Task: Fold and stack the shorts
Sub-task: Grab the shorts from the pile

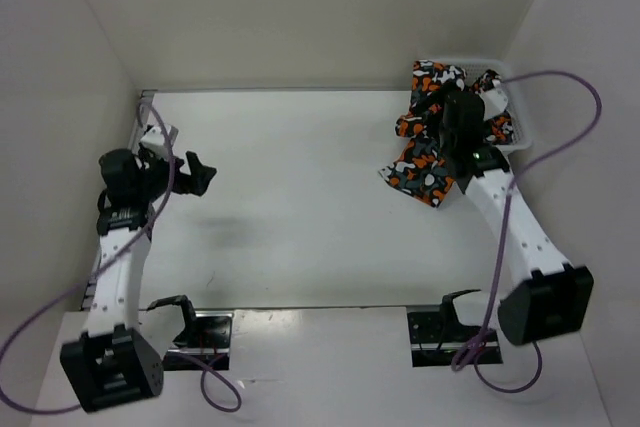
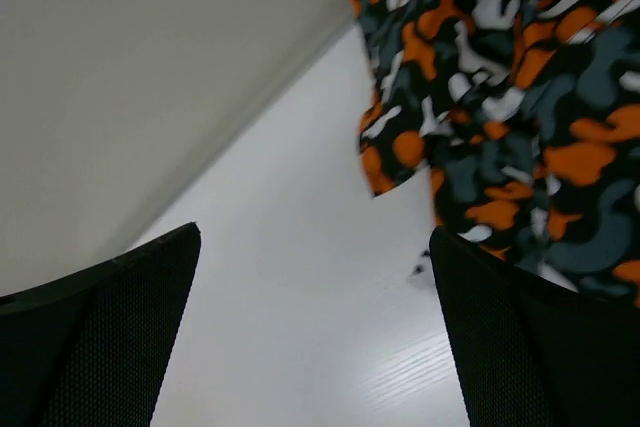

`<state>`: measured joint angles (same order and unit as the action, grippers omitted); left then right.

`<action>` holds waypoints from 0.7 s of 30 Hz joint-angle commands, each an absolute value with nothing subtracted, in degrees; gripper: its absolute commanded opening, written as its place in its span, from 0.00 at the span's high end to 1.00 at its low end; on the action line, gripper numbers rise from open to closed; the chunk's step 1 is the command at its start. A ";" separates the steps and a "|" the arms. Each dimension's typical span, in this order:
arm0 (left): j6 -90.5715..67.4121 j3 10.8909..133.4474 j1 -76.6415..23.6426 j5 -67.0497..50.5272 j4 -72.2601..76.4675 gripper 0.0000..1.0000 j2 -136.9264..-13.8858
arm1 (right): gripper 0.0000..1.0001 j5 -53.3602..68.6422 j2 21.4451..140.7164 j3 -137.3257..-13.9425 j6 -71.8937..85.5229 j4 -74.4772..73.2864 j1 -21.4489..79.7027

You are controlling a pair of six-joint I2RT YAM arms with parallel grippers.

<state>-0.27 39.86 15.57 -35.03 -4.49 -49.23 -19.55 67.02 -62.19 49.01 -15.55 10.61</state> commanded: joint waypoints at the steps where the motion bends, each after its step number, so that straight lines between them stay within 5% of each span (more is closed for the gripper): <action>1: 0.00 45.78 11.01 -34.22 -17.04 0.01 -61.05 | 0.00 -33.82 81.32 -74.48 29.02 -21.09 10.29; 6: 0.00 51.14 9.14 -33.05 -24.77 0.01 -68.45 | 0.00 -27.61 98.15 -88.48 24.78 -22.31 1.51; 9: 0.00 52.55 8.09 -31.12 -26.54 0.01 -71.37 | 0.11 -26.10 105.11 -94.21 26.02 -26.89 -4.03; 21: 0.00 52.03 6.33 -29.88 -27.07 0.01 -74.53 | 0.20 -15.84 109.33 -86.49 20.48 -24.70 -6.60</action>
